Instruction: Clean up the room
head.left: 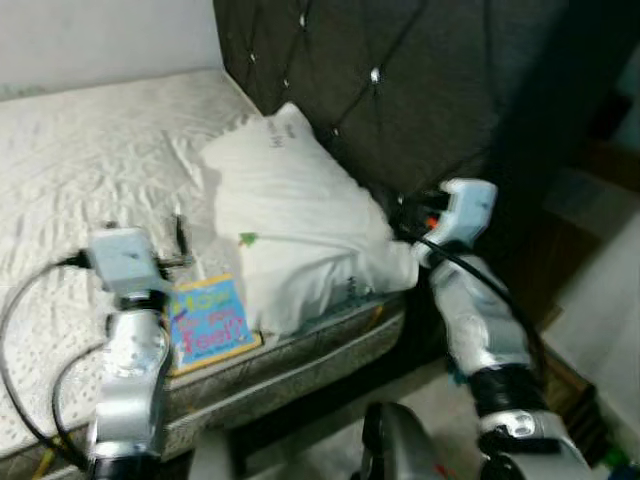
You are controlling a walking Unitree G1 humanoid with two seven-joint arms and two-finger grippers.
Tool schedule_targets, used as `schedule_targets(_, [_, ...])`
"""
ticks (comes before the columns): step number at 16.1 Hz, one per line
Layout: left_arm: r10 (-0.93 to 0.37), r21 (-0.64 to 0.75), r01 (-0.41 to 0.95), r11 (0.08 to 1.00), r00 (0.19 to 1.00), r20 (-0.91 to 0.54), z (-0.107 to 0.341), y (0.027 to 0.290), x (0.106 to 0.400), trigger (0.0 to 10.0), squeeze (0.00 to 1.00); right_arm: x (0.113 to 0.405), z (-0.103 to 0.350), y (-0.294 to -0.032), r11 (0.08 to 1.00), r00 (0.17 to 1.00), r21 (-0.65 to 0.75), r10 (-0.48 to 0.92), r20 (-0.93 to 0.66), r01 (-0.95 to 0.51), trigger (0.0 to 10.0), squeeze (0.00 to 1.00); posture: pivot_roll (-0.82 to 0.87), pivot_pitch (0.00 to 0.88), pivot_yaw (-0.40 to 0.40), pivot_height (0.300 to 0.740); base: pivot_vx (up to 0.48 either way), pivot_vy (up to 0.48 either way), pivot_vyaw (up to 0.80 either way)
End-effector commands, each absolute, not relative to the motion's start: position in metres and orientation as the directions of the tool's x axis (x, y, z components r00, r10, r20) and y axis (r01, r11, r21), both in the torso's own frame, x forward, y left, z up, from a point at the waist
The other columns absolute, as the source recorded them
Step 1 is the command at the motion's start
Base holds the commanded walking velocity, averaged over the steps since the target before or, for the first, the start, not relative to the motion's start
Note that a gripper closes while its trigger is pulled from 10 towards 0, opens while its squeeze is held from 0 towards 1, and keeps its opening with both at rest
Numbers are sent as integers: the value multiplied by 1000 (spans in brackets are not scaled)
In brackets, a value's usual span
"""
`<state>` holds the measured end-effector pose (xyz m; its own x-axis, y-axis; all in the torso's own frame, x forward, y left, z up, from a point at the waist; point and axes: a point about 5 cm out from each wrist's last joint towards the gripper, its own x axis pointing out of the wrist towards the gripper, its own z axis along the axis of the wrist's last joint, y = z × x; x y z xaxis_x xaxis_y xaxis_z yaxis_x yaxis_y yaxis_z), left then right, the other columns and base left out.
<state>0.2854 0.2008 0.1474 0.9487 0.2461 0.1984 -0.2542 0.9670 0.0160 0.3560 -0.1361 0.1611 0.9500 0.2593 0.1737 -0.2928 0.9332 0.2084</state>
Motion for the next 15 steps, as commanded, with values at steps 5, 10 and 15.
schedule_targets(5, [315,44,-327,944,933,176,142,220,266,10000,0,348,145,-112,904,929,219,345,137,-368,10000,0,144,0,-63,694,0,0,0])
schedule_targets(10, [321,6,-324,946,938,133,130,202,273,10000,0,345,147,-103,886,901,172,411,137,-431,10000,0,119,0,-83,740,0,0,0])
schedule_targets(15, [324,44,-332,942,937,129,128,202,273,10000,0,339,138,-108,897,914,177,389,116,-404,10000,0,121,0,-67,740,0,0,0])
